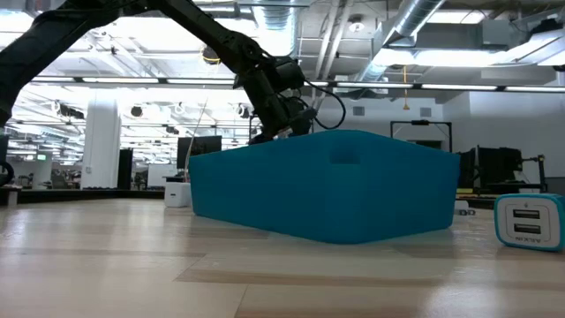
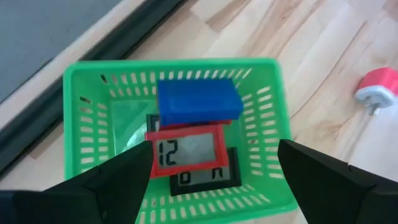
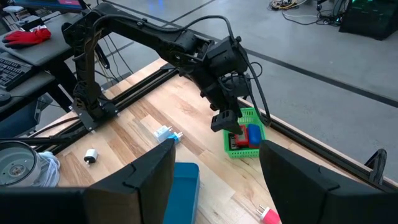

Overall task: Pick & Place Office items
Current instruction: Put the bottom left white charger adapter into the blue bin

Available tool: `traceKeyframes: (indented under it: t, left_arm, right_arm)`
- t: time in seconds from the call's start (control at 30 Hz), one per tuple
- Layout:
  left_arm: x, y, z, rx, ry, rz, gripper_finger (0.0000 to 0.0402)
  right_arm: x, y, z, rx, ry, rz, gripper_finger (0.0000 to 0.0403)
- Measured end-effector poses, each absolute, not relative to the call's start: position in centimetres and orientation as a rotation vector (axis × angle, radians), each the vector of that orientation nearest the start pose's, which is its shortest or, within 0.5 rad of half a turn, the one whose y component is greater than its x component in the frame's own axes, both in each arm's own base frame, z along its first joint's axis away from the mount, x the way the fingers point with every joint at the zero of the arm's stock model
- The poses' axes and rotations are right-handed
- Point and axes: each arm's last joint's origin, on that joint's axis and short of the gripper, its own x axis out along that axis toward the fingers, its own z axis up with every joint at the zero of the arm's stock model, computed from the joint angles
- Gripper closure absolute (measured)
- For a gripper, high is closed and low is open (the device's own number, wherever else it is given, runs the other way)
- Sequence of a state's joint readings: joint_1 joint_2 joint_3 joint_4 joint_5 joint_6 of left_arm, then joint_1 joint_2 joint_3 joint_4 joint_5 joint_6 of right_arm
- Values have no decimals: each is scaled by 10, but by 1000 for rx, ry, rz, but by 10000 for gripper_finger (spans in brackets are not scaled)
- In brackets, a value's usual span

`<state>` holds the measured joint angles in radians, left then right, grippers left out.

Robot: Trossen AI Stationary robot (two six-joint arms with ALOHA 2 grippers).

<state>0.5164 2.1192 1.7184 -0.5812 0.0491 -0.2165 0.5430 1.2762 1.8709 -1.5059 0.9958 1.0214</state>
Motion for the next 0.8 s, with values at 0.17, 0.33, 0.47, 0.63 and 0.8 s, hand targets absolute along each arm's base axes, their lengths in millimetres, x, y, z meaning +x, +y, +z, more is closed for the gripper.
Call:
traceKeyframes:
  t: [0.17,0.33,0.47,0.63,0.8]
  left_arm:
    - [394,222,231,-463,877,527,61]
    - [376,212,268,-422,864,533,62]
    - [354,201,287,-392,958,585,62]
    - [325,181,303,-482,1111,674,71]
    - [309,152,311,-539,1172,749,90]
  right_arm:
    - [153,64,477,331,365,-680,178]
    - [153,64,477,329,366,-681,178]
    - [153,64,477,327,368,-682,178]
    - [153,64,477,330,367,-682,178]
    - [153,64,477,329,367,-684,178]
